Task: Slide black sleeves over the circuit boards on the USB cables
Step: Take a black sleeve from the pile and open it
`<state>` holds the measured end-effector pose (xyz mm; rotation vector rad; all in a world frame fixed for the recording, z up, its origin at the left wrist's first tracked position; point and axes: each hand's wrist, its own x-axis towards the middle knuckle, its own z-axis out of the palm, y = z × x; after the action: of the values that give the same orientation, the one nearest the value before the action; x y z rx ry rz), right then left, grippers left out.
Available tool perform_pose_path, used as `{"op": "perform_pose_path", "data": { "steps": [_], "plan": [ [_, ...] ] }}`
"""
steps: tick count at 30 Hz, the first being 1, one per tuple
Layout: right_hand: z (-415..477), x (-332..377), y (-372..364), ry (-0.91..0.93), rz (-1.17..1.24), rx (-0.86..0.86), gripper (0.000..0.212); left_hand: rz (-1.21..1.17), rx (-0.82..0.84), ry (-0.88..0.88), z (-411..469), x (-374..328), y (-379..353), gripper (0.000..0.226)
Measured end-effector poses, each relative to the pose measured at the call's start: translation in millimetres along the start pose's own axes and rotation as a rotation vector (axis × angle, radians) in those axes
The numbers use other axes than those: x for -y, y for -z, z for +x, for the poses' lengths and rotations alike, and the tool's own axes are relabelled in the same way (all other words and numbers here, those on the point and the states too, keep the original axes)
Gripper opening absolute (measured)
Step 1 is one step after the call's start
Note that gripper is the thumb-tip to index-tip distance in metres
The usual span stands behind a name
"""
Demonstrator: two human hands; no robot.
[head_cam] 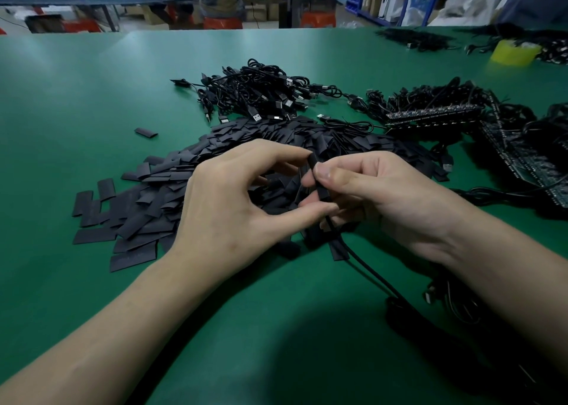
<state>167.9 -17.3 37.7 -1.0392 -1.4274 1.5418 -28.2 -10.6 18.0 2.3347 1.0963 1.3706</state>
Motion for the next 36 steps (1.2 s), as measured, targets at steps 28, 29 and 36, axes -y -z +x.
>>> {"op": "perform_pose_path", "data": {
  "steps": [28, 29, 36],
  "plan": [
    [1.4, -5.9, 8.3, 0.002, -0.013, 0.011, 0.029, -0.111, 0.033, 0.110, 0.8, -2.1, -3.3, 0.050],
    [0.7, -5.9, 7.5, 0.005, -0.011, 0.021, 0.031, -0.121, 0.020, 0.122, 1.4, -1.2, -3.0, 0.049],
    [-3.8, -3.6, 2.2, 0.030, -0.156, 0.079, 0.027, -0.190, -0.126, 0.322, 4.6, 12.6, 2.7, 0.041]
  ]
}}
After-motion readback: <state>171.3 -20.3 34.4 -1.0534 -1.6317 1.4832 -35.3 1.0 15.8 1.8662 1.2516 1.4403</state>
